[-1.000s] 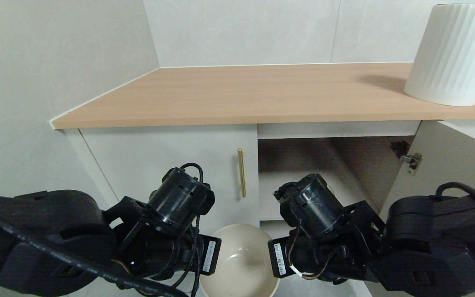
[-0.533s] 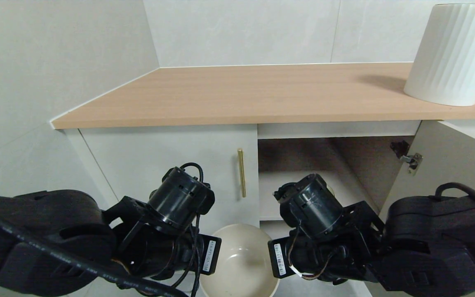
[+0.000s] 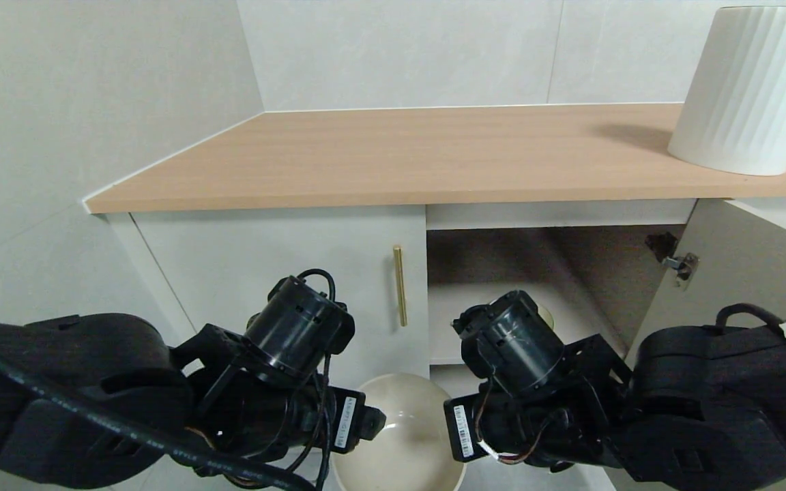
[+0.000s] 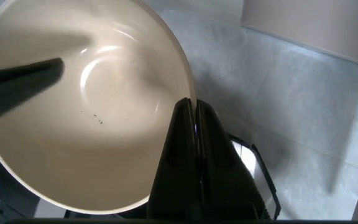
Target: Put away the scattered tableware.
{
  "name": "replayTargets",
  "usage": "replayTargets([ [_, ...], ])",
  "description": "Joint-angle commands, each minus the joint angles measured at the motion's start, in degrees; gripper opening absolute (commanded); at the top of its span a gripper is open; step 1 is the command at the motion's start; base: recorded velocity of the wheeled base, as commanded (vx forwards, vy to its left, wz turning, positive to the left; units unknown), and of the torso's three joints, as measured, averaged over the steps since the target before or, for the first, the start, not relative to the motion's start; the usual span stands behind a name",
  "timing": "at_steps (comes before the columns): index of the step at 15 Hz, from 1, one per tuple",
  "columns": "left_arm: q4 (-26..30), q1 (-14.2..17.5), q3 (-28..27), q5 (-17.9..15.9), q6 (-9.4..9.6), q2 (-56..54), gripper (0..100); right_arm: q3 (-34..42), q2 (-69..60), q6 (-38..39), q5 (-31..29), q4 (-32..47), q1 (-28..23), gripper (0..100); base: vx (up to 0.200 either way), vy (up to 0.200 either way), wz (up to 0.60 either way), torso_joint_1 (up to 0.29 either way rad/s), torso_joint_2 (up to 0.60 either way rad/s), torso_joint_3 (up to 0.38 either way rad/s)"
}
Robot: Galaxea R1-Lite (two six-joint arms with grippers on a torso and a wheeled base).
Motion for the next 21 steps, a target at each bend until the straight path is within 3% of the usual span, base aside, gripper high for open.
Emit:
replayTargets([
  [1, -0.1, 0.0, 0.0, 0.0, -0.04, 0.0, 100, 0.1, 0.4, -0.1, 0.0, 0.0, -0.1, 0, 0.0, 0.0, 0.0, 0.0, 0.0, 0.0],
  [7, -0.1, 0.0, 0.0, 0.0, -0.04, -0.2, 100, -0.2, 3.9, -0.6, -3.8, 0.1, -3.8, 0, 0.0, 0.0, 0.0, 0.0, 0.0, 0.0],
  [13, -0.1, 0.0, 0.0, 0.0, -0.04, -0.8, 100, 2.1, 4.6, -0.2, -3.6, -0.4, -16.2, 0, 0.0, 0.0, 0.0, 0.0, 0.0, 0.0],
  [21, -0.1, 0.0, 0.1, 1.5, -0.13, -0.7, 100, 1.4, 12.2, 5.4, -6.7, -21.5, -26.8, 0, 0.0, 0.0, 0.0, 0.0, 0.0, 0.0],
])
